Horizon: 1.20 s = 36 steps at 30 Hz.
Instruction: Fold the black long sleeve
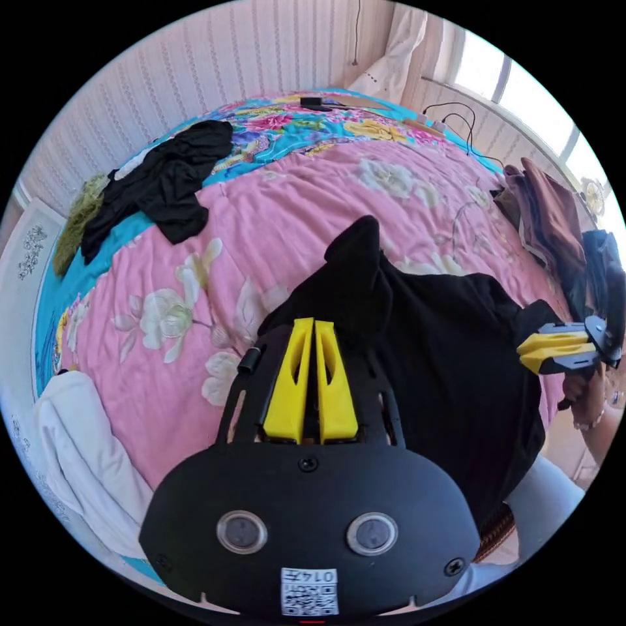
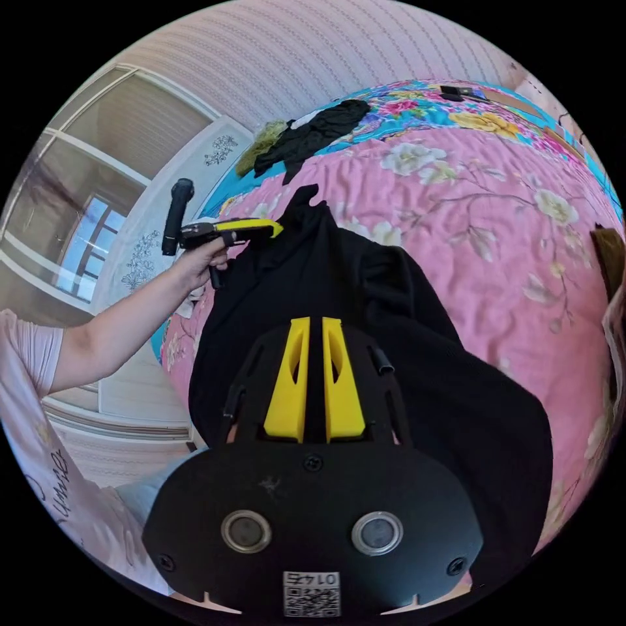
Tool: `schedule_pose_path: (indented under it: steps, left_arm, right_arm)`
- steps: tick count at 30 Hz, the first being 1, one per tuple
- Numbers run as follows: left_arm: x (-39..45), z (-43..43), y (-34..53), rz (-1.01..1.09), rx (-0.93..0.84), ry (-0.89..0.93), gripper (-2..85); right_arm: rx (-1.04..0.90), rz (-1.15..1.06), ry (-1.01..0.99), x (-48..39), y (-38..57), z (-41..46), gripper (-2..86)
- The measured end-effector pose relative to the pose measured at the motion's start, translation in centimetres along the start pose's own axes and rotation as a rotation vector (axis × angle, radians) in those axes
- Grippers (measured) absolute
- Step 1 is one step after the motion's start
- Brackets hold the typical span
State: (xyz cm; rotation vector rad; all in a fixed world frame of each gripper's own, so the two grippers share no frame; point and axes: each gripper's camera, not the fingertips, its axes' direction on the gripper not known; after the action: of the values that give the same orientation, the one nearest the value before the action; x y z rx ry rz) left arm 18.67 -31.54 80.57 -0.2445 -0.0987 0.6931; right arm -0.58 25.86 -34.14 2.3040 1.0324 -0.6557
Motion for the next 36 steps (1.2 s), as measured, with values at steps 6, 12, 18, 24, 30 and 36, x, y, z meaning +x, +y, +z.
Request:
schedule_pose_path:
  steps: [6,12,18,24,30,36]
  left_arm:
    - [2.5,-6.0,5.6,0.097,0.125,0.028,-0.7]
    - [-0.2,-8.9,4.7,0.039,0.264,-0.14,6.3]
    - [-2.0,-4.8,-0.5,0.129,0.061,-0.001,0.5]
    - [-2.9,-11.3,7.3,0.011,0.182,0.104,-0.9]
    - [-1.7,-13.8,14.6,-0.051,0.155,0.068,-1.0]
    - [-2.9,-15.5,17.4,-0.191,0.14,0.092,-0.9]
  right_arm:
    - [0.003,-0.001,-0.105,-3.2,-10.1,4.4,6.1]
    - [0.008,0.021,-0.051,-6.0,-20.0,8.9,9.3]
    - [0.006,0.048,-0.054,-7.7,-25.2,10.9,8.9]
    - [-0.054,-0.015,-0.077,-10.2,-26.8,12.0,8.8]
    - [-0.076,-0.029,-0.071,-13.2,-29.6,15.5,9.8]
    - [-0.141,-0.134,-0.112,-18.0,-32.4,19.7,10.2]
